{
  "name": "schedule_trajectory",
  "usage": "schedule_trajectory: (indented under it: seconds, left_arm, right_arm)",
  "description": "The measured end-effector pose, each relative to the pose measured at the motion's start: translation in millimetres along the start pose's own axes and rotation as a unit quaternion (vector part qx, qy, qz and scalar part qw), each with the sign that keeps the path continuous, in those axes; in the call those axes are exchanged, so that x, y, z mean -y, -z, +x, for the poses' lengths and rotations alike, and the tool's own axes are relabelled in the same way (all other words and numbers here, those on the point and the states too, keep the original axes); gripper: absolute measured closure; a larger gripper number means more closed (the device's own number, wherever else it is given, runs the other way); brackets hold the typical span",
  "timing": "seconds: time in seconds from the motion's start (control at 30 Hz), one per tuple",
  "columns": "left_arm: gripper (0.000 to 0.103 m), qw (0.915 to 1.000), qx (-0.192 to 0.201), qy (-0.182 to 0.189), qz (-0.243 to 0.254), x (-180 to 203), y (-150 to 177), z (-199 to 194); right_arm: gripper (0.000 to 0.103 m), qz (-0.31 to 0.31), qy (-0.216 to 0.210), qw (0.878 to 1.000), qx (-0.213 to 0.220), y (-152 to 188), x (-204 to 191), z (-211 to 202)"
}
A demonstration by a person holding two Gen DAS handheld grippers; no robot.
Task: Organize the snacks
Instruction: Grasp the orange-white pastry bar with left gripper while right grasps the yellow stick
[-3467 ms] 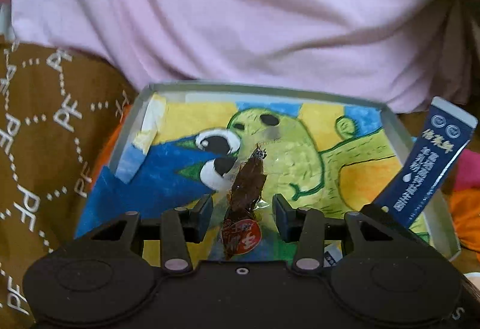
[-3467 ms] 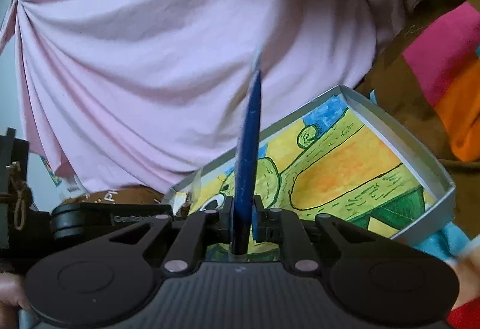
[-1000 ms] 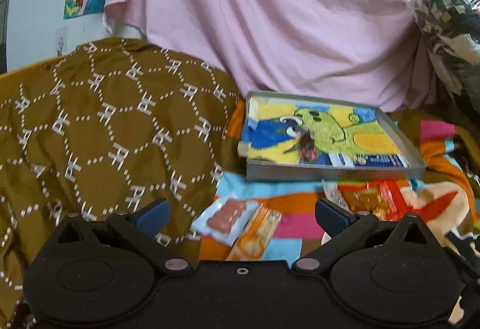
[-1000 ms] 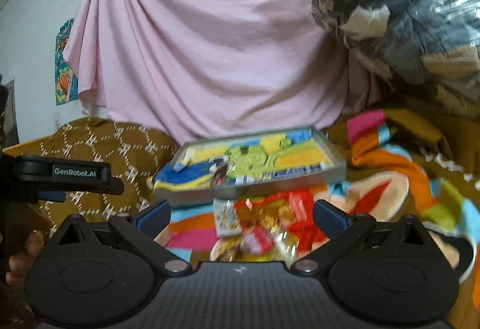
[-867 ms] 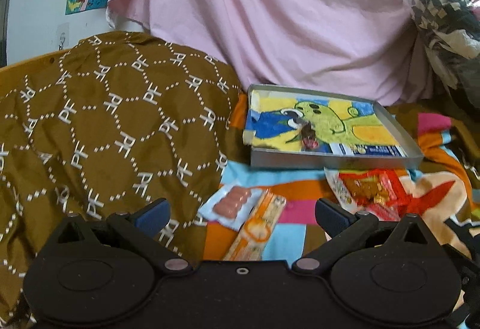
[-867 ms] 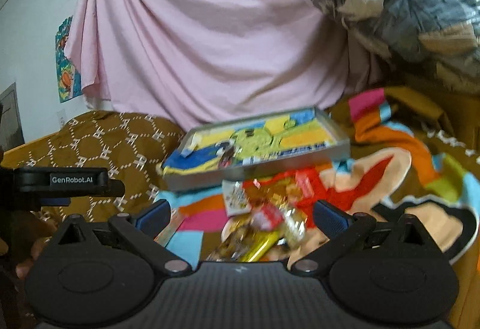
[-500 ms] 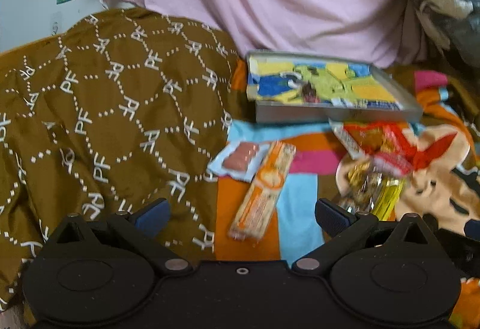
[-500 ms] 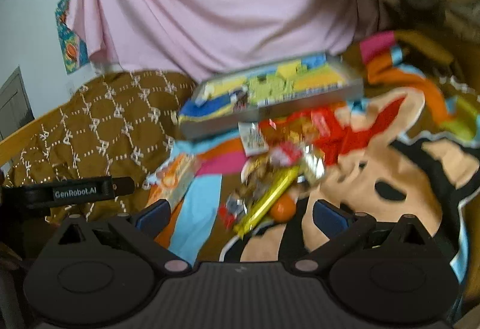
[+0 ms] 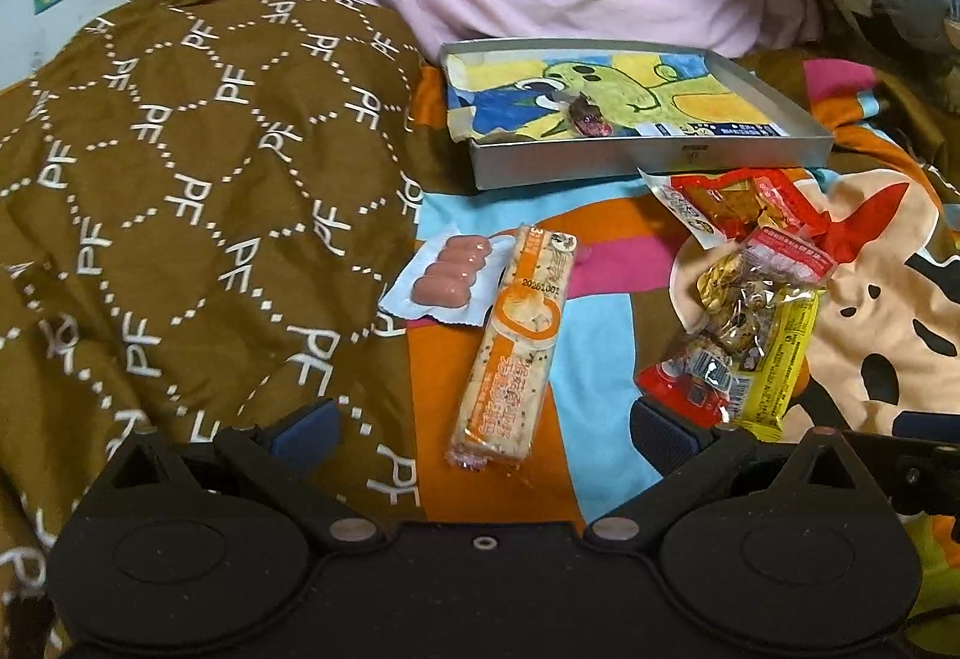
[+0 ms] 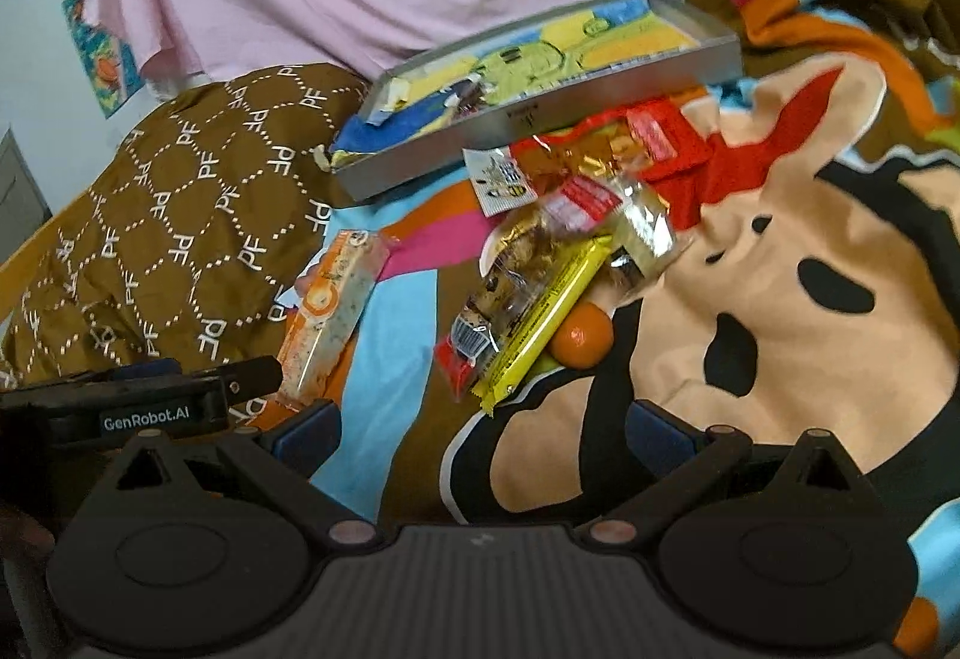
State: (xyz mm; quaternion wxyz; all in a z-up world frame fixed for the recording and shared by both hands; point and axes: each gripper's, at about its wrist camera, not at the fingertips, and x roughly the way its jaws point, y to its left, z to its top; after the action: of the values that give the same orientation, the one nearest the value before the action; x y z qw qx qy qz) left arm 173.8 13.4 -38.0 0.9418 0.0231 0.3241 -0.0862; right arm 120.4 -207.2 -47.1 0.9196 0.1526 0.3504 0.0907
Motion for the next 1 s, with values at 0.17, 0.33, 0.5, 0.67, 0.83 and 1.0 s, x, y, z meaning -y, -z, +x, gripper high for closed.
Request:
schedule_trajectory:
  seconds: [0.17,0.33,0.5,0.67,0.83,1.0]
  left_arm:
    - [0.001,0.9997,-0.007,0.014,0.017,-0.4,-4.1,17.3]
    - [0.001,0.9985,-0.007,0.024,0.049,3.3,-2.8,30.1]
    - [0.001,0.9987,-0.011,0.029,0.041,-0.3,-3.4,39.3]
    - [0.001,0.9991,-0.012,0.035,0.023,-6.3,-7.0,45.7]
    - [0.003,0.9990,-0.010,0.040,0.014,-8.9,-11.1,49.7]
    - [0.005,0.9989,-0.010,0.046,0.010,-8.0,-12.4,50.5]
  right_arm:
    - [0.000,0.020,-0.017,1.000,-0.012,-5.9,8.6,15.9]
    - [0.000,0.036,-0.011,0.999,-0.024,-10.5,12.8,34.1]
    - [0.000,0.030,0.007,0.999,-0.023,-12.1,11.0,47.5]
    - [0.000,0.039,0.013,0.999,-0.024,-16.5,12.3,55.2]
    - [0.008,0.076,0.003,0.997,-0.018,-19.6,20.2,58.3]
    - [0.016,0.073,-0.006,0.997,-0.015,-18.6,16.8,59.8]
